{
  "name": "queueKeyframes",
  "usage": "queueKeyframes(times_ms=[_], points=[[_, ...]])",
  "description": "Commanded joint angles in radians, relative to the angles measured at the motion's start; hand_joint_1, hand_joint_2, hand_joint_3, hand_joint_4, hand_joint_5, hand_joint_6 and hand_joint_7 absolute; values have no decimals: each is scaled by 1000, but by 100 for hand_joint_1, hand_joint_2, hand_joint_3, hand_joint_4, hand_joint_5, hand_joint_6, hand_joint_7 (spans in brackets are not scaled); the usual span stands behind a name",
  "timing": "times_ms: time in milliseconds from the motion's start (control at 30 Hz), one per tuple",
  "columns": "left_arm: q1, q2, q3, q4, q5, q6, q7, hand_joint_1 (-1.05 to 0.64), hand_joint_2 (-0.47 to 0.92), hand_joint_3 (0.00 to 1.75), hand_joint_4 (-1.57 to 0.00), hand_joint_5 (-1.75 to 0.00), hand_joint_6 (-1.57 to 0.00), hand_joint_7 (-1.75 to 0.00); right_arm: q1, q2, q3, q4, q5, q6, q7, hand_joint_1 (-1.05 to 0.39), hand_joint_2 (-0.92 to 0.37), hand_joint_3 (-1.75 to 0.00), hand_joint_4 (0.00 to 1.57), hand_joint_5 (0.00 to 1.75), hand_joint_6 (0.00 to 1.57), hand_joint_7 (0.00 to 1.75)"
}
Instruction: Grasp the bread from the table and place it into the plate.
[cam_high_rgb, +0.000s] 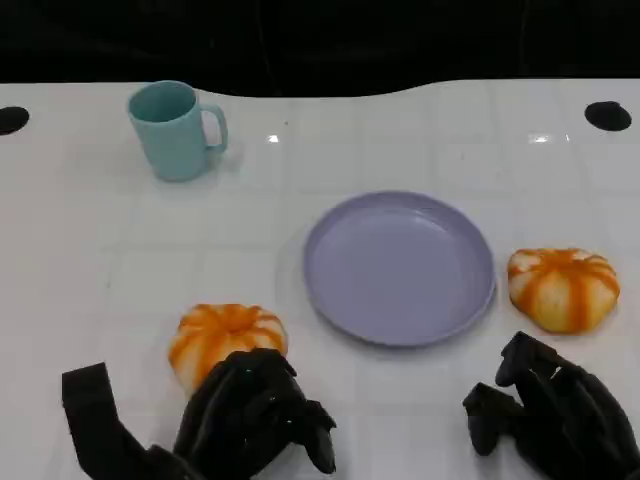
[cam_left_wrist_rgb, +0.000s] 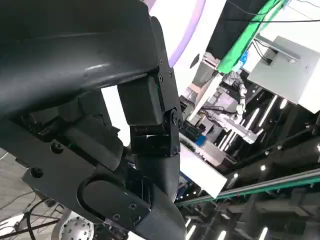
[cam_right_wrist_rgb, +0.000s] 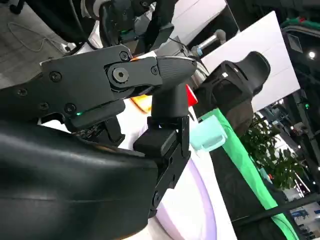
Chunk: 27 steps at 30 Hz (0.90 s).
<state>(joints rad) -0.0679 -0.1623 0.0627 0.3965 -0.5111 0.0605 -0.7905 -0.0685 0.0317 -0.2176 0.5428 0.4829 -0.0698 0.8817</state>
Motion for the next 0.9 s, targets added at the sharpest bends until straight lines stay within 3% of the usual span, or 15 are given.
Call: queueKeyframes(times_ms=[33,167,300,367,600,900], points=[[7,15,3,0,1,-7,-5,-105,61,0,-157,-74,-157,-37,-6,-11,-2,3,11,0,3,-58,-92,-19,78,172,71,140],[8,18,-1,-7,16,-58,-22,-105,62,1,-157,-69,-157,-30,-4,-10,0,-1,8,2,-4,-58,-92,-19,78,172,71,140],[2,27,-6,-21,41,-186,-51,-105,68,2,-157,-46,-155,-10,-4,-8,0,1,7,-7,1,-57,-92,-19,78,172,71,139],[-3,35,-7,-31,60,-237,-43,-105,69,2,-157,-43,-155,-7,-4,-8,1,2,8,-6,3,-57,-92,-20,78,172,70,140],[-26,88,-11,-76,204,-452,46,-105,84,4,-150,-24,-129,0,-2,-5,1,1,5,-15,0,-57,-92,-20,77,171,69,141],[-15,197,-43,-153,447,-625,231,-105,88,2,-116,-11,-82,0,7,-5,5,-12,0,-14,-9,-58,-92,-20,77,170,68,144]])
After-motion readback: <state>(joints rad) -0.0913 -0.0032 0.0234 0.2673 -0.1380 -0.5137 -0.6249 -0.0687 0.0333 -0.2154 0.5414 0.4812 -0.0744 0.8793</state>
